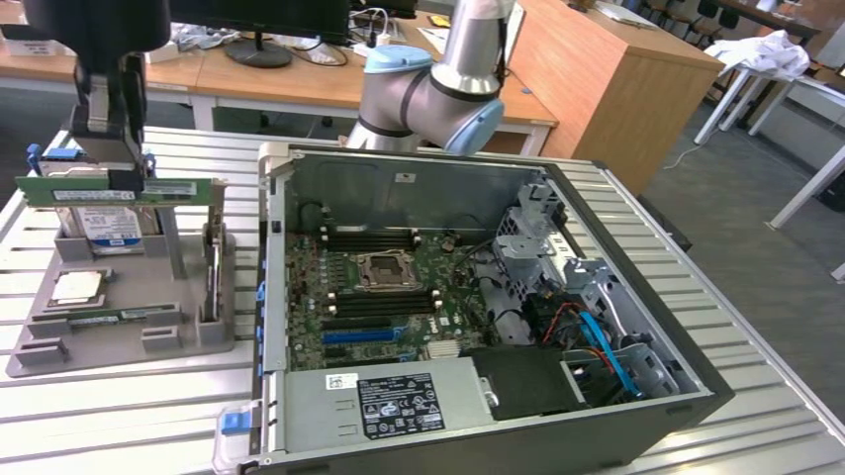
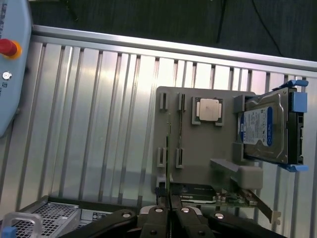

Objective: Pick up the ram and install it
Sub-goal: 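Pick up the ram and move it above insertion slot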

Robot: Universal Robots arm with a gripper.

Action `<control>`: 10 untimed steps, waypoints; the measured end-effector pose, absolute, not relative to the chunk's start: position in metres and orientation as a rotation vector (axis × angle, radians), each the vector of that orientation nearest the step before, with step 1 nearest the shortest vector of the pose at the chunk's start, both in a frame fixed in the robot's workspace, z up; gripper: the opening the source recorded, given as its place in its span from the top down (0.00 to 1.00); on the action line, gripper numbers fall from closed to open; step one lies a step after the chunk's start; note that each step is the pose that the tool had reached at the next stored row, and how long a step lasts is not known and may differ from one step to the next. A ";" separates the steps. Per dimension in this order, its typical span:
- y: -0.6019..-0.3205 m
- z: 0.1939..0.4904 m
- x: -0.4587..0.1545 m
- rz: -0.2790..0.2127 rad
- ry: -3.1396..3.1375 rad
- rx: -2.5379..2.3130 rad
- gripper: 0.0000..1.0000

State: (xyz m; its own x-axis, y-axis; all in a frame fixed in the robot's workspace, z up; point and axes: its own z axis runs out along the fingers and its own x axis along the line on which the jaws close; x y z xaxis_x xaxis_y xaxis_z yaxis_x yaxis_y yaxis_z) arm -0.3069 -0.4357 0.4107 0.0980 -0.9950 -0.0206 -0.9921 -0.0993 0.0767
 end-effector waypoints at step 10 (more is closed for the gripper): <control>-0.436 0.410 -0.296 -0.107 -2.077 2.294 0.88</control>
State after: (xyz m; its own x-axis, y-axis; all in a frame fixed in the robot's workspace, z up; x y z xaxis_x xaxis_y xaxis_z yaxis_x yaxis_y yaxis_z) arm -0.2962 -0.4357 0.4103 0.0979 -0.9950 -0.0211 -0.9918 -0.0993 0.0801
